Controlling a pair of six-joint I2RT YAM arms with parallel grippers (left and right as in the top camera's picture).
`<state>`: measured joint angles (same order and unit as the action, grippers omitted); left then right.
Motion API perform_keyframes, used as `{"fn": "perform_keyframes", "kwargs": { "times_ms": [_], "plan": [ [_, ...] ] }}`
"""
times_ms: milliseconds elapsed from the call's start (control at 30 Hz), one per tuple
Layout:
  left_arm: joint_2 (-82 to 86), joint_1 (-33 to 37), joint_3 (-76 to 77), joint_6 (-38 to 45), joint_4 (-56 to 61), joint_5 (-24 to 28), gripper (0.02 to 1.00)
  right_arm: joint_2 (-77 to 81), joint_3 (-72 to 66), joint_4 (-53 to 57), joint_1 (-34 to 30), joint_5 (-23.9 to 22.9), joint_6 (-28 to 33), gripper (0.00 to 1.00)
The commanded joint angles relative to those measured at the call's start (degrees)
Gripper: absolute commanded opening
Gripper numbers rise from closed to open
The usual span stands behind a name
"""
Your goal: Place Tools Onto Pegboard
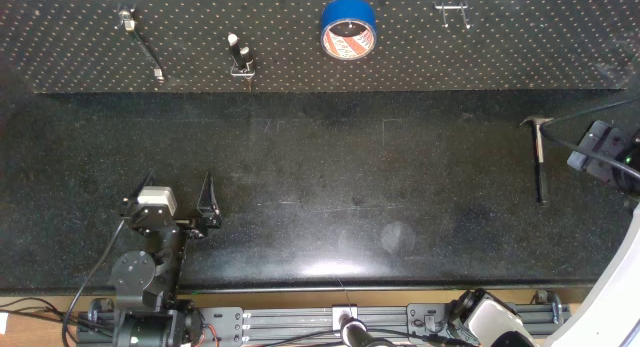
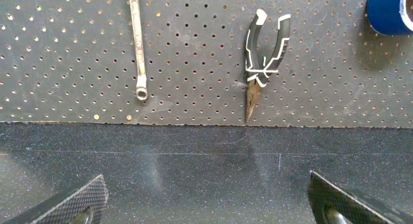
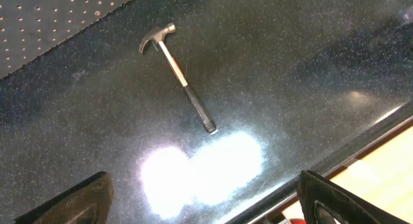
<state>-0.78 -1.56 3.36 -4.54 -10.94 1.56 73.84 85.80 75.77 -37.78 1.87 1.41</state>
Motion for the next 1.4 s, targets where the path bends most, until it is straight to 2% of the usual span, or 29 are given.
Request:
{"fn": "perform_keyframes", "kwargs": {
  "times_ms": [33, 100, 133, 200, 267, 300, 533, 633, 833, 1100, 1300, 1400],
  "plan": [
    [0.5, 0.5, -0.3, 0.5, 0.0, 0.4, 0.996, -0.2, 1.1, -0.1, -0.3, 0.9, 1.0, 0.932],
    [0.5, 0.5, -0.3, 0.5, 0.0, 0.4, 0.998, -0.2, 1.1, 0.0, -0.3, 2.0, 1.0, 0.932],
    [0.5, 0.5, -0.2, 0.5, 0.0, 0.4, 0.996, -0.2, 1.0, 0.3, -0.3, -1.1, 2.5, 0.932],
    [0.5, 0.5, -0.2, 0.5, 0.0, 0.4, 0.996, -0.2, 0.7, 0.2, -0.3, -2.6, 7.4, 0.932],
    [0.5, 0.5, -0.2, 0.5, 0.1, 0.4, 0.996, 0.0, 0.4, -0.4, -0.3, 0.5, 14.9, 0.932],
    [0.5, 0.5, -0.2, 0.5, 0.0, 0.4, 0.996, 0.3, 0.3, -0.4, -0.3, 3.5, 20.9, 0.934],
    [0.5, 0.5, -0.3, 0.5, 0.0, 0.4, 0.996, 6.0, -6.8, -2.4, -2.3, 4.2, 34.1, 0.934],
    [0.5, 0.5, -0.2, 0.5, 0.0, 0.4, 0.996, 8.6, -14.2, -7.1, -3.5, 6.9, 39.6, 0.936],
    [0.5, 0.5, -0.2, 0.5, 0.0, 0.4, 0.998, 12.5, -21.5, -16.9, -3.8, 7.9, 41.3, 0.934],
    [0.5, 0.5, -0.2, 0.5, 0.0, 0.4, 0.996, 19.1, -22.0, -23.8, -3.8, 7.8, 43.9, 0.934],
    [0.5, 0.5, -0.3, 0.5, 0.0, 0.4, 0.993, 22.3, -22.0, -25.0, -3.5, 7.4, 42.8, 0.934],
    [0.5, 0.5, -0.2, 0.5, 0.0, 0.4, 0.993, 23.4, -22.0, -25.4, -1.5, 3.6, 38.7, 0.936]
  ]
}}
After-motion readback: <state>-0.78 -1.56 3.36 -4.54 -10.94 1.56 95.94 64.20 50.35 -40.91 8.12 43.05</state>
